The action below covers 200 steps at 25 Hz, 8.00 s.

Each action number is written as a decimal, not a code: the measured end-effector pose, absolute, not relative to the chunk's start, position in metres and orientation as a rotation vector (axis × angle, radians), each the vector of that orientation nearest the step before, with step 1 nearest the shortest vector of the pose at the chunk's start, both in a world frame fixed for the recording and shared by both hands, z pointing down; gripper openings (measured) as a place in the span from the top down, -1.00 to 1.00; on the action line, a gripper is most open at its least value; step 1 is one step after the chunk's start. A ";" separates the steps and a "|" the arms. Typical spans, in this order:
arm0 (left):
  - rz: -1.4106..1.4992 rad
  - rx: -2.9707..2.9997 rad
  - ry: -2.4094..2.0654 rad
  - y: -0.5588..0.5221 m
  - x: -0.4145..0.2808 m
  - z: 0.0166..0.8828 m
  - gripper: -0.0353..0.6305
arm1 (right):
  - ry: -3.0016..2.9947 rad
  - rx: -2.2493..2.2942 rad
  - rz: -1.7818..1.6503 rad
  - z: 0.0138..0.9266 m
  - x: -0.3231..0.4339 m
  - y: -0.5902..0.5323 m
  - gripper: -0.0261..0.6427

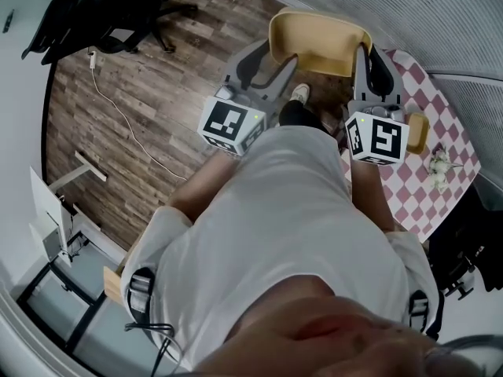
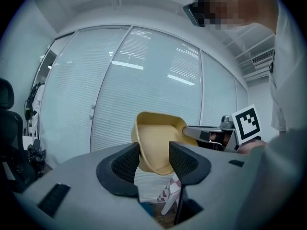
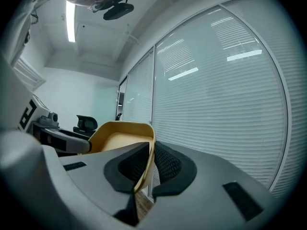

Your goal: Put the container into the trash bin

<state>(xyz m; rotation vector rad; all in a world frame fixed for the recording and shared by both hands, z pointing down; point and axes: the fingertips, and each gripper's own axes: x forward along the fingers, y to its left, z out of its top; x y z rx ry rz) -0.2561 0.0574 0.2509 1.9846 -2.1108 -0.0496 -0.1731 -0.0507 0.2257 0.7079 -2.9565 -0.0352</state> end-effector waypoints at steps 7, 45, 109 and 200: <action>-0.048 2.022 -2.066 0.004 -0.264 0.252 0.25 | -2.940 0.768 -0.018 0.228 -0.177 -0.101 0.76; -0.016 2.378 -1.609 -0.150 -0.275 0.248 0.25 | -2.703 1.318 -0.018 0.219 -0.153 -0.205 0.75; 0.199 2.205 -1.399 -0.212 -0.276 0.471 0.26 | -2.443 1.307 0.300 0.444 -0.152 -0.264 0.75; 0.217 2.163 -1.382 -0.252 -0.265 0.566 0.34 | -2.478 1.131 0.357 0.564 -0.167 -0.280 0.66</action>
